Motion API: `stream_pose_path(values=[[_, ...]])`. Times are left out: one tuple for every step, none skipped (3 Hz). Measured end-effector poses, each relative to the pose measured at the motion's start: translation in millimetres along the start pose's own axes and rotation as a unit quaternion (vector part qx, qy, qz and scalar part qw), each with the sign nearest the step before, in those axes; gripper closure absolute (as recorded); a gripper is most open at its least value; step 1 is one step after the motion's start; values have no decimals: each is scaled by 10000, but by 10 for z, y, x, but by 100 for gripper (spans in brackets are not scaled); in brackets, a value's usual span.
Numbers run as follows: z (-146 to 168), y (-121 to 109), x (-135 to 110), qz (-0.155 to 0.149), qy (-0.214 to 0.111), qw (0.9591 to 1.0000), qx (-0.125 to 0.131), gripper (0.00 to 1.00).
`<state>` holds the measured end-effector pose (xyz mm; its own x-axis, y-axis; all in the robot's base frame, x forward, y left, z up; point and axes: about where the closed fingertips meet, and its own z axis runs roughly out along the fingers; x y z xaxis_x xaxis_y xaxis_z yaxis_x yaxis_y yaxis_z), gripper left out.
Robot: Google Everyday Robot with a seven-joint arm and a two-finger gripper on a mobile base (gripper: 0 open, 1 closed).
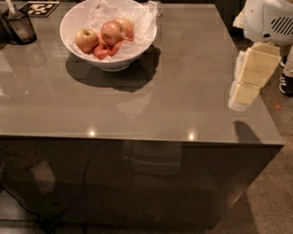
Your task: Pick apple from white bowl
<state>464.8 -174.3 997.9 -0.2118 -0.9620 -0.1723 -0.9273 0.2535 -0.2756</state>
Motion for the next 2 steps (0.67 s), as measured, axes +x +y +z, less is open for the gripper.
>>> stream_pose_path(values=[[55, -46, -208, -81, -247, 9997, -11, 0], [-326, -407, -1212, -93, -1014, 9947, 131, 0]])
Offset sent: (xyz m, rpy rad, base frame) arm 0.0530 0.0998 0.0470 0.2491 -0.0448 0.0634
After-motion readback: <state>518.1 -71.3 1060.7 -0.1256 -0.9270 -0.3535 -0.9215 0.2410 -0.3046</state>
